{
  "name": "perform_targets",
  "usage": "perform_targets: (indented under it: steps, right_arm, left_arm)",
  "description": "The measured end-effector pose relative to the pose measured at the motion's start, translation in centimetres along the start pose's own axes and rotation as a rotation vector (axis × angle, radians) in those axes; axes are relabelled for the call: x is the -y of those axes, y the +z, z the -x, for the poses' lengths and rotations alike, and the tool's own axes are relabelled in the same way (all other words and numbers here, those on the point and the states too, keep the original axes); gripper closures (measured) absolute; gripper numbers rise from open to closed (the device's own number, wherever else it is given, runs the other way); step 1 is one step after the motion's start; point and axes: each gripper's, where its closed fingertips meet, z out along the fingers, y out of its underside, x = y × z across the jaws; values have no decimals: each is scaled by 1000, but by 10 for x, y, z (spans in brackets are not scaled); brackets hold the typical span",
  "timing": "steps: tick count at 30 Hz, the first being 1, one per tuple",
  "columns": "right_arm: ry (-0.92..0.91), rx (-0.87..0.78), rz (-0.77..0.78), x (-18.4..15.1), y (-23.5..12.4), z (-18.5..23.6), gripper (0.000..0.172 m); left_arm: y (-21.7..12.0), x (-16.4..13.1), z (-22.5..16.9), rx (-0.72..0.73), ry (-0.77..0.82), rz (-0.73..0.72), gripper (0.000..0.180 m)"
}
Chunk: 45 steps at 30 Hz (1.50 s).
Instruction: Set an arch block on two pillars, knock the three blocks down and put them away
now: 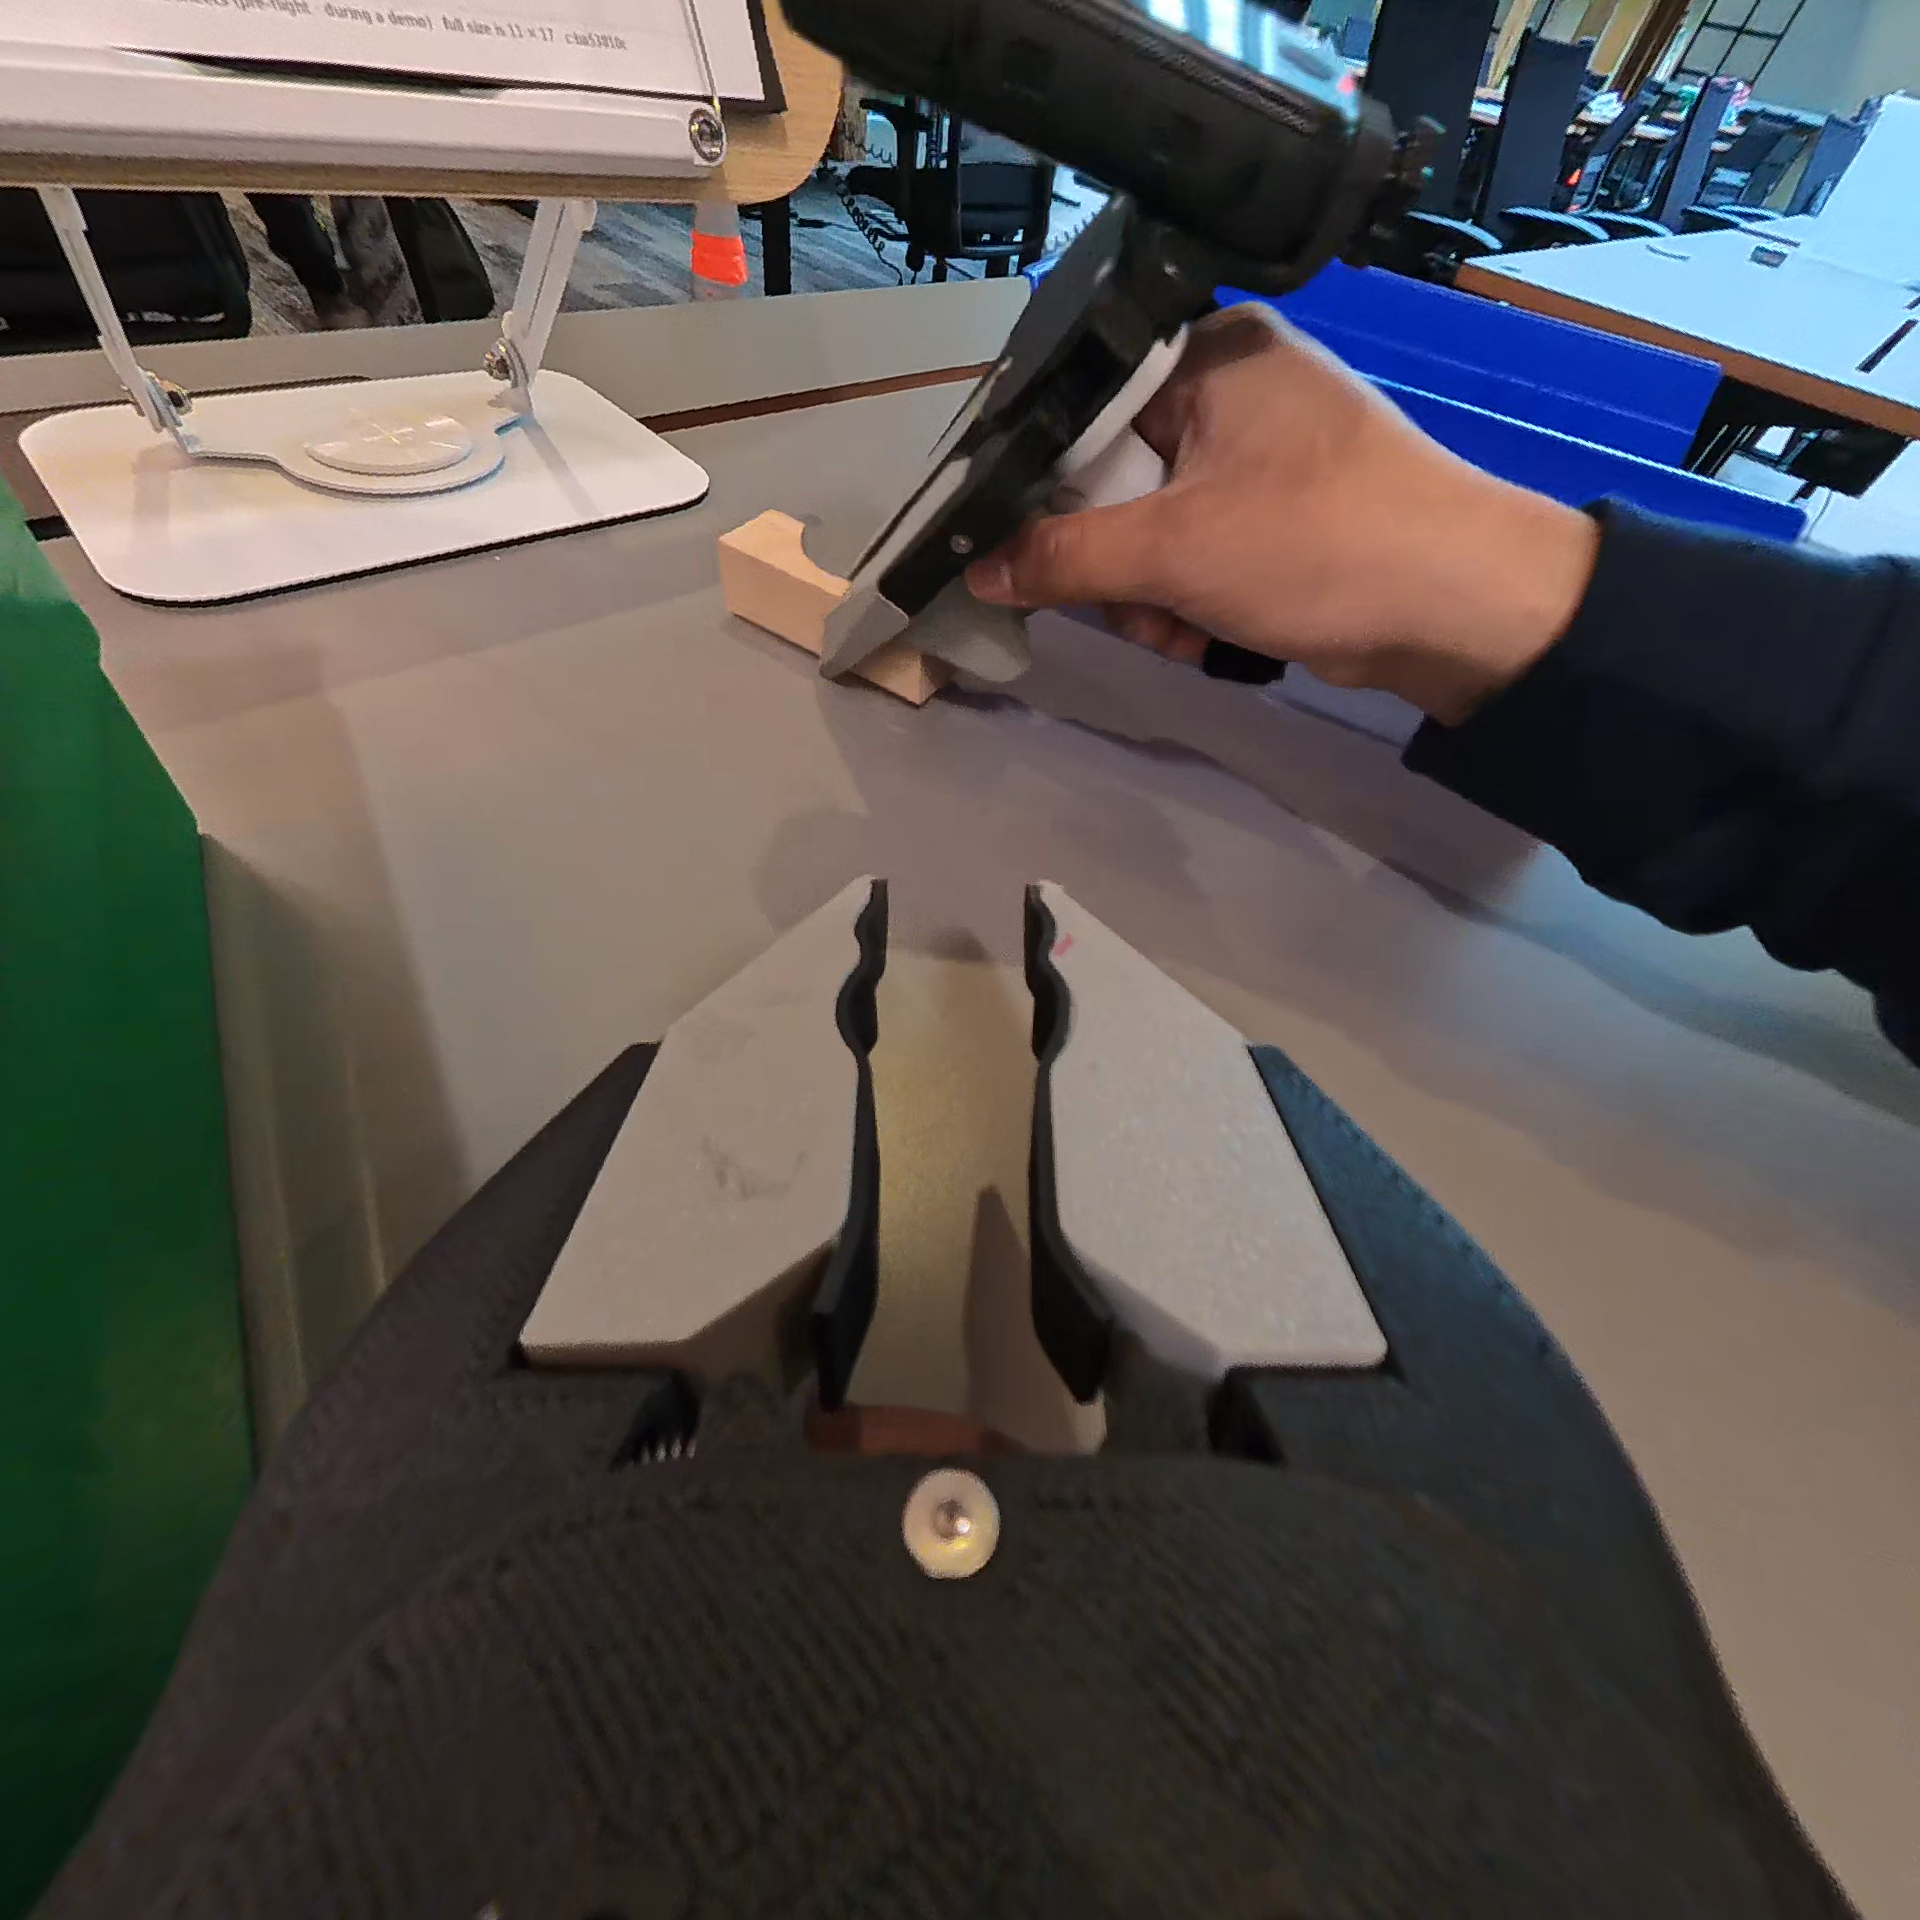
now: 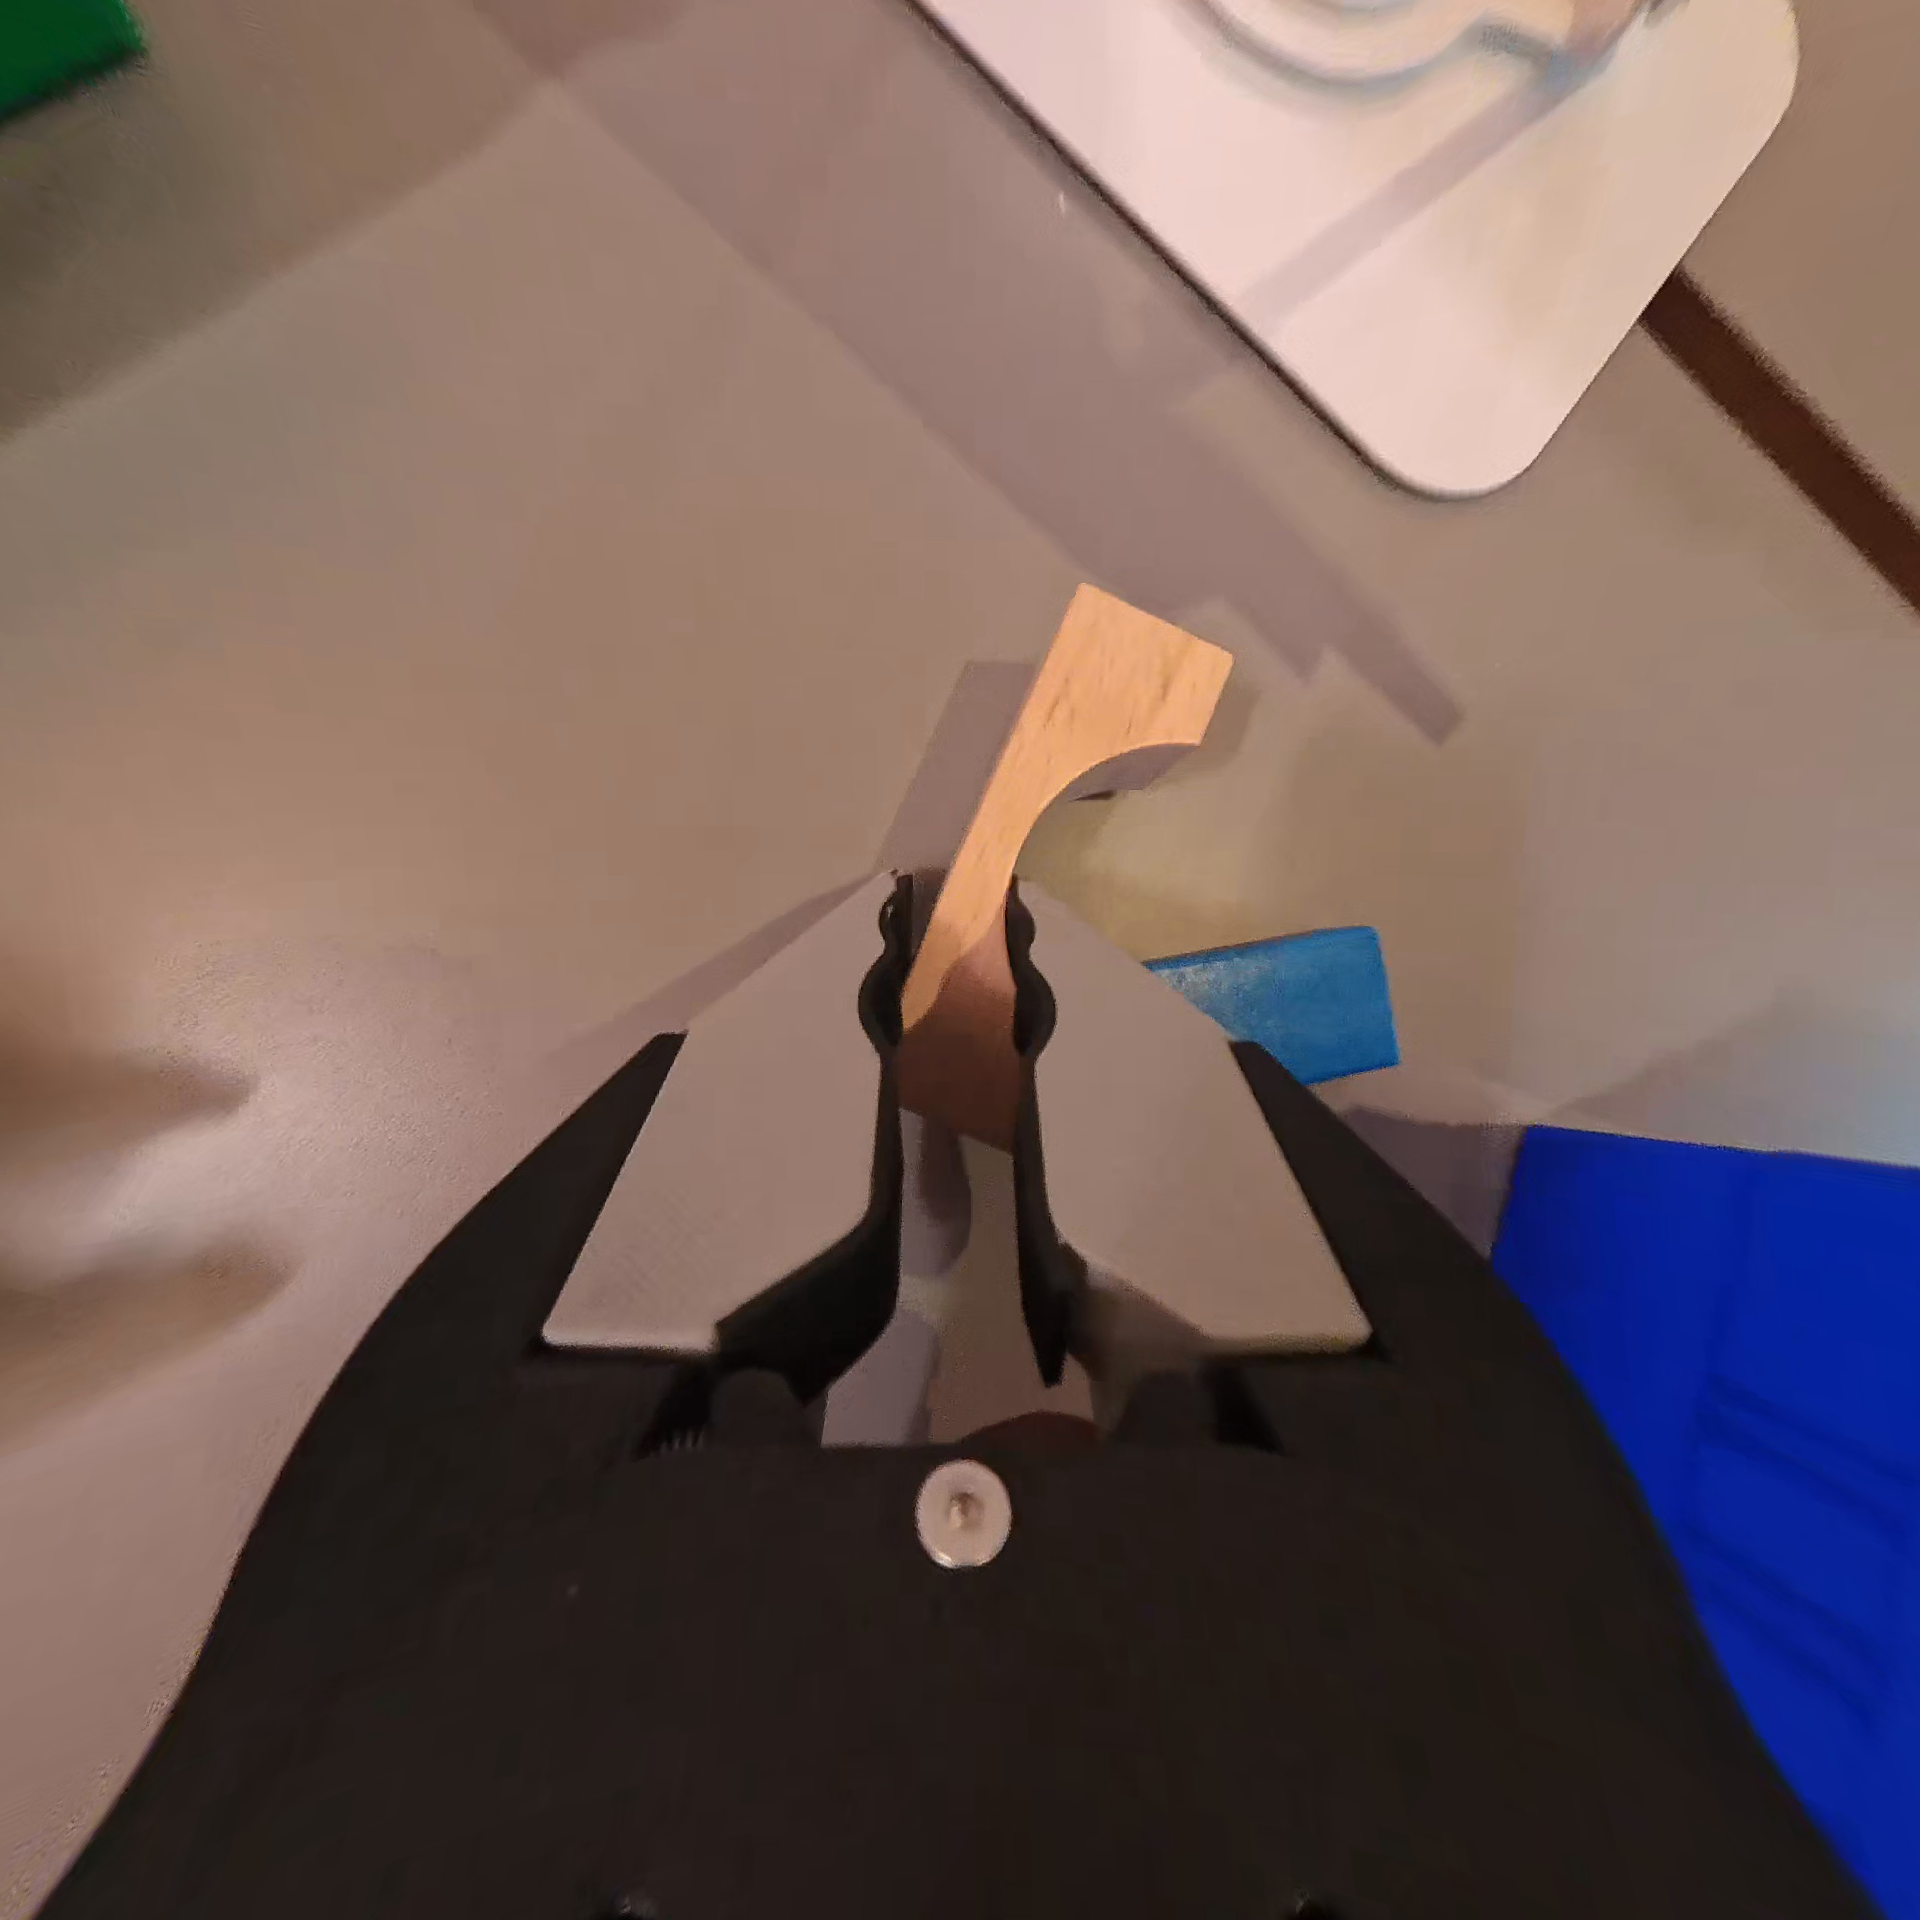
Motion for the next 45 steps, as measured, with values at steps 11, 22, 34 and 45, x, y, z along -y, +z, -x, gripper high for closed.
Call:
perform_targets:
  steps: [11,22,34,45]
  right_arm:
    - [-297,123,-250,-41,-97,62,157]
    - [19,-476,-877,-52,-330,-130,158]
    - [128,-396,-477,-106,-232,-179,164]
    - [53,-327,-583,-43,-268,-147,130]
  left_arm:
    - [1,-1,2,10,-3,6,157]
    - [0,0,5,12,-33,-2,157]
    - [0,-1,4,13,-26,5,157]
    - [1,-2,2,8,-12,17,157]
